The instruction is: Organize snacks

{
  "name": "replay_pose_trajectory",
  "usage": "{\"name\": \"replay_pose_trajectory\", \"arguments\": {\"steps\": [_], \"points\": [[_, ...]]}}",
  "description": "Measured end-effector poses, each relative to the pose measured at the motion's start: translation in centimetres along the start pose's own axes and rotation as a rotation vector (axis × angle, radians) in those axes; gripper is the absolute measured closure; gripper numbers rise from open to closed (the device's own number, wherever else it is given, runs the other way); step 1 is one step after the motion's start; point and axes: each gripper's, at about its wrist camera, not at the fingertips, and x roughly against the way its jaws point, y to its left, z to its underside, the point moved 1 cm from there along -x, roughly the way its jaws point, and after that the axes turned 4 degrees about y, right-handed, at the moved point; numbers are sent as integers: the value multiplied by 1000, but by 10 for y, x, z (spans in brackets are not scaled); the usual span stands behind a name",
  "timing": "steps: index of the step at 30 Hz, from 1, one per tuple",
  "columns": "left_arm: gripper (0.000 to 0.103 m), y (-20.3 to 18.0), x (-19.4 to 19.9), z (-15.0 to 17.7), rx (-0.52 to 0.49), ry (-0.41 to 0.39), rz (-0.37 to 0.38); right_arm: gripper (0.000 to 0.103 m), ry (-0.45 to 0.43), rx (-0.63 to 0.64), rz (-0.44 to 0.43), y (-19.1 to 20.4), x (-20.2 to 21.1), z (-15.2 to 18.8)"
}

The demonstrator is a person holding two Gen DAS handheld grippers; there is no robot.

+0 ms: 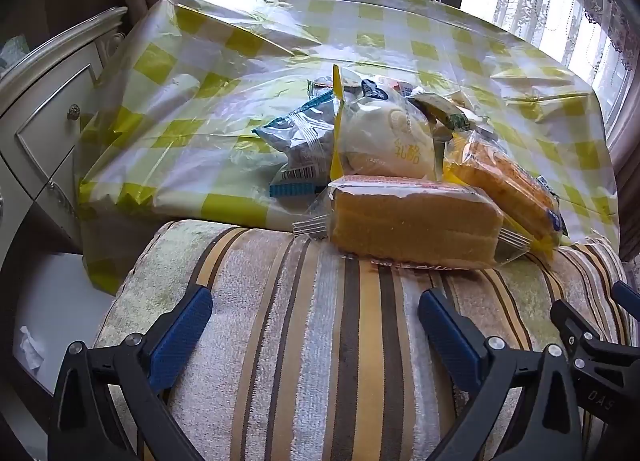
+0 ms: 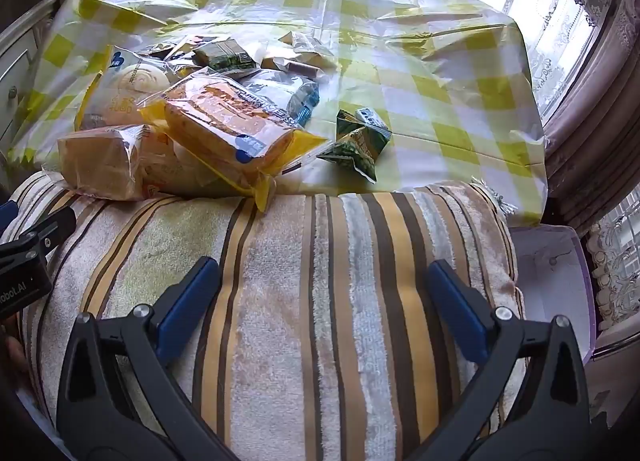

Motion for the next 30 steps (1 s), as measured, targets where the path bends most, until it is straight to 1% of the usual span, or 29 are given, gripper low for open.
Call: {"name": "replay_pose_trajectory", "arguments": {"steps": [3,9,12,18,30], "points": [[0,0,2,1,-3,-5,3,0,0,-1,-1,-1,0,0],[0,-3,3,2,-8,-18,-18,0,0,0,1,1,-1,0],[0,-1,4,3,0,-29,-11,0,0,-1,1,0,-1,0],[0,-4,4,3,-8,-34,-27,0,-10,-2,11,2,-1,1],[0,-5,3,3,-5,-42,-23,0,-2,0,14,1,0,0]]}}
